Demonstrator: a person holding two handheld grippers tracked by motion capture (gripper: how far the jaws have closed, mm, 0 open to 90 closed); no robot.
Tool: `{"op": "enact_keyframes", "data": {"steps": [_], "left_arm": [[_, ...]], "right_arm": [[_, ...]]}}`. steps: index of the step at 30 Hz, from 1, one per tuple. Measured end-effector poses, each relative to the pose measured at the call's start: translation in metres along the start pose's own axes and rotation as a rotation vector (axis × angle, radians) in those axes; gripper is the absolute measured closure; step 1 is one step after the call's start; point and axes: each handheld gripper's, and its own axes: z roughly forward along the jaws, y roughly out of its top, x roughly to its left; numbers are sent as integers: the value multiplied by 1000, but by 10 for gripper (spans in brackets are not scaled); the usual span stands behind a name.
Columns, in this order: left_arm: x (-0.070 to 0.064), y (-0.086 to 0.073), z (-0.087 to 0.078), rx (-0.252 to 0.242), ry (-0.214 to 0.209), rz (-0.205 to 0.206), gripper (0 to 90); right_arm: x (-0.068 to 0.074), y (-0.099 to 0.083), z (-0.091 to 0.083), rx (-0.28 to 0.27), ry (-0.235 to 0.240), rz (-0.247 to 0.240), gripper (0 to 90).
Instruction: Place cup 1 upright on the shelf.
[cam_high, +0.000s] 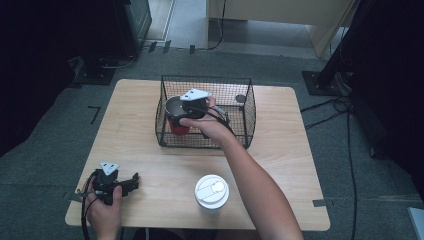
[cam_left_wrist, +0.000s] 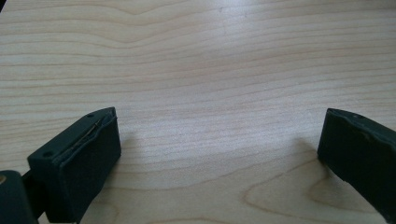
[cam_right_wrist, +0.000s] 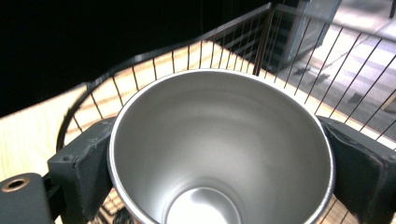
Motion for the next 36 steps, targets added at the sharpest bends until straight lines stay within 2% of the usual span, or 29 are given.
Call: {"op": "enact_keyframes", "data": {"steps": [3, 7, 14, 24, 25, 26, 27, 34, 36], "left_arm": [[0, 0, 0, 0, 0, 0, 0], [0, 0, 0, 0, 0, 0, 0], [0, 0, 0, -1, 1, 0, 0], [0, 0, 0, 0, 0, 0, 1], [0, 0, 0, 0, 0, 0, 1], [0, 0, 0, 0, 0, 0, 0], [0, 0, 0, 0, 0, 0, 0], [0, 0, 0, 0, 0, 0, 0], [0, 0, 0, 1, 0, 1, 1]], "right_arm": [[2, -2, 2, 43, -1, -2, 69], [6, -3, 3, 86, -2, 28, 69], [11, -4, 8, 76, -34, 51, 69], [15, -4, 7, 98, -15, 20, 61], [15, -4, 6, 100, -7, 26, 56], [15, -3, 4, 105, 10, 38, 10], [15, -2, 3, 107, 6, 29, 5], [18, -1, -4, 120, 28, 23, 0], [19, -1, -7, 117, 30, 6, 0]]}}
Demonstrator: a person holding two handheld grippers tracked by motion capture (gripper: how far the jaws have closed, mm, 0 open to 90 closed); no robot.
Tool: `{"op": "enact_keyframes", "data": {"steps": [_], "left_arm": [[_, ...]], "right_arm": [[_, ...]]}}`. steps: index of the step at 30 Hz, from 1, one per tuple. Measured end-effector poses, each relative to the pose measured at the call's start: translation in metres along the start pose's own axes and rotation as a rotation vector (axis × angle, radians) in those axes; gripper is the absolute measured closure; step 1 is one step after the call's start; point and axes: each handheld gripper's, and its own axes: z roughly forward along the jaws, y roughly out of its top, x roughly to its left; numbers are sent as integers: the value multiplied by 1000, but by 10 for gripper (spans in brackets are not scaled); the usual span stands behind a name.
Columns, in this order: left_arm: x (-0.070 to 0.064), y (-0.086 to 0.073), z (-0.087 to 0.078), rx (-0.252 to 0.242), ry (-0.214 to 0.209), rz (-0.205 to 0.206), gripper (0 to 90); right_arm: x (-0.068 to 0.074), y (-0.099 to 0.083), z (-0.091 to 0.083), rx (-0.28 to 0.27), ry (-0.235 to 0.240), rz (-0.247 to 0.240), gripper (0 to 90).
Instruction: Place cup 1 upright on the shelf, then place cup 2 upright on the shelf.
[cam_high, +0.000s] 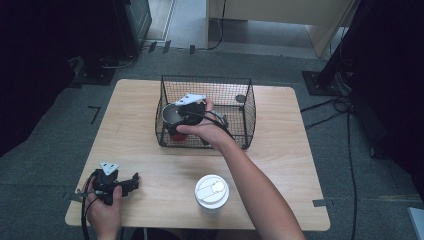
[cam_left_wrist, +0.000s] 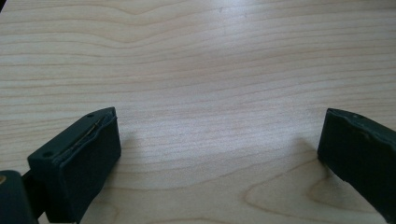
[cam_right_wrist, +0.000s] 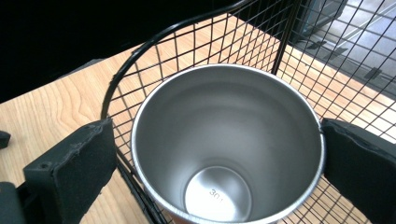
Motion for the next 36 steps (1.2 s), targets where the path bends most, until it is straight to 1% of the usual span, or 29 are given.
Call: {"op": "enact_keyframes", "data": {"steps": [4, 6, 7, 9, 10, 15, 19, 23, 29, 30, 31, 36], "left_arm": [[0, 0, 0, 0, 0, 0, 0], [0, 0, 0, 0, 0, 0, 0], [0, 0, 0, 0, 0, 0, 0], [0, 0, 0, 0, 0, 0, 0], [0, 0, 0, 0, 0, 0, 1], [0, 0, 0, -2, 1, 1, 1], [0, 0, 0, -1, 2, 1, 1], [0, 0, 0, -3, 1, 0, 0], [0, 0, 1, -2, 1, 1, 1], [0, 0, 1, -2, 1, 1, 1], [0, 0, 1, -2, 0, 1, 1], [0, 0, 1, -2, 1, 1, 1]], "right_arm": [[1, 1, -9, -17, 3, 5, 0], [2, 3, -17, -30, -1, 7, 0], [2, 3, -17, -30, -1, 7, 0], [2, 4, -26, -41, -9, 20, 0], [2, 4, -26, -41, -9, 20, 0], [2, 0, -44, -73, -19, 25, 0], [1, -7, -61, -89, -40, 15, 0], [-2, -15, -80, -112, -65, 21, 0], [-8, -28, -108, -143, -97, 40, 0], [-8, -34, -116, -149, -106, 47, 0], [-8, -34, -116, -149, -106, 47, 0], [-9, -49, -134, -154, -124, 52, 0]]}}
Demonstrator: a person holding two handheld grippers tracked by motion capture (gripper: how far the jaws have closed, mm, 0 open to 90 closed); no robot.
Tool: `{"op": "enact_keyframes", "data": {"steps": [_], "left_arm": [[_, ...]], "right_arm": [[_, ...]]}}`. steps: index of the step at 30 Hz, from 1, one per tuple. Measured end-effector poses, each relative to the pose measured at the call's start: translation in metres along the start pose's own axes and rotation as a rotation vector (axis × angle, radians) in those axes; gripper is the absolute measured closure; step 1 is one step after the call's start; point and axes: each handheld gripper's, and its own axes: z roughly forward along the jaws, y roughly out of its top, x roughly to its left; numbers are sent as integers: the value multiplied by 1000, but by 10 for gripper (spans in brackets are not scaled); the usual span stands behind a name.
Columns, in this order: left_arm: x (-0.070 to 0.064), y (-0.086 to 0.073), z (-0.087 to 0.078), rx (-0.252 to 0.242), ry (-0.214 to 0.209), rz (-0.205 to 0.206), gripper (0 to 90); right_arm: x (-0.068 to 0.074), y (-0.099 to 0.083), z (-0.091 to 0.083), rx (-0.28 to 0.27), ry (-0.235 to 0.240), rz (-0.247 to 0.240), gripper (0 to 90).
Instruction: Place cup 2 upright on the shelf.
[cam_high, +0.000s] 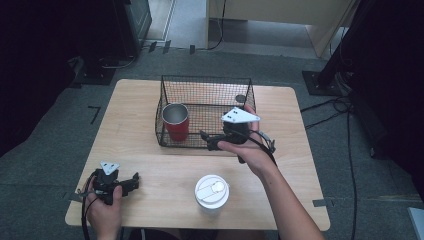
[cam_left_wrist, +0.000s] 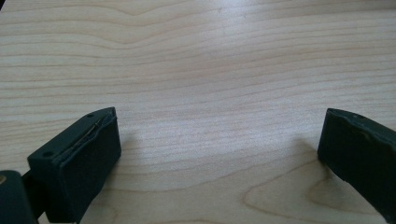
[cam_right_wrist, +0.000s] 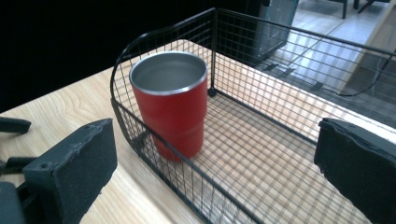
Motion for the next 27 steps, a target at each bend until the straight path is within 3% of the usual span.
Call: {"op": "enact_keyframes", "data": {"steps": [18, 27], "left_arm": [[0, 0, 0, 2, -1, 1, 1], [0, 0, 0, 2, 0, 3, 1]], "right_arm": [[-1, -50, -67, 8, -80, 37, 0], [-1, -72, -89, -5, -112, 55, 0]]}}
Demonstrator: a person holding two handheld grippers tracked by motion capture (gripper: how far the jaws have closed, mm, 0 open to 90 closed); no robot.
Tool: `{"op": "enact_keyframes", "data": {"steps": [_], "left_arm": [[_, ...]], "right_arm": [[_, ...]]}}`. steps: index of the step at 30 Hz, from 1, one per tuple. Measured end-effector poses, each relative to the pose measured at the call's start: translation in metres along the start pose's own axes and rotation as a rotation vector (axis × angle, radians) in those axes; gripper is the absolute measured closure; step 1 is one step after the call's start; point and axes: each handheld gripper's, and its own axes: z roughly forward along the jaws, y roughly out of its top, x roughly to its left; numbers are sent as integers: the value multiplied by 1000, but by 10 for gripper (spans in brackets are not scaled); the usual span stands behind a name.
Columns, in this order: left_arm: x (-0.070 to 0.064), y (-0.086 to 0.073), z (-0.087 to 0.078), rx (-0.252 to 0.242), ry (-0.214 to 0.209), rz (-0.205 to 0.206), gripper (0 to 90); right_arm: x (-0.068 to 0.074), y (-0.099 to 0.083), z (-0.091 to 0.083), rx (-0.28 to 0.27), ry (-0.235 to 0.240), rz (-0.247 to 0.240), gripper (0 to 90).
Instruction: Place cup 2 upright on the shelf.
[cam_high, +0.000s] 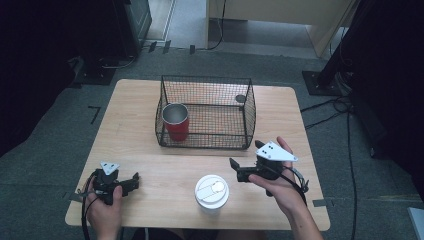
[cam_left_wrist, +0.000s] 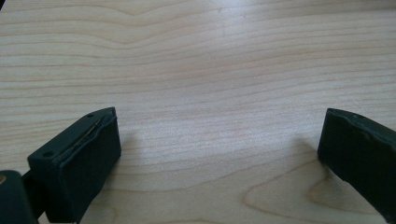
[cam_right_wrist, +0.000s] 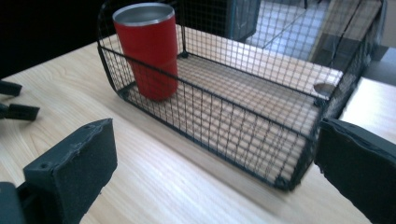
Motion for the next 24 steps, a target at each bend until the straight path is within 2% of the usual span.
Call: {"op": "enact_keyframes", "data": {"steps": [6, 12, 24], "left_arm": [[0, 0, 0, 0, 0, 0, 1], [0, 0, 0, 0, 0, 0, 1], [0, 0, 0, 0, 0, 0, 1]], "right_arm": [[-2, -24, -10, 15, -11, 29, 0], [1, -45, -19, 23, 0, 43, 0], [25, -76, -30, 31, 50, 28, 0]]}}
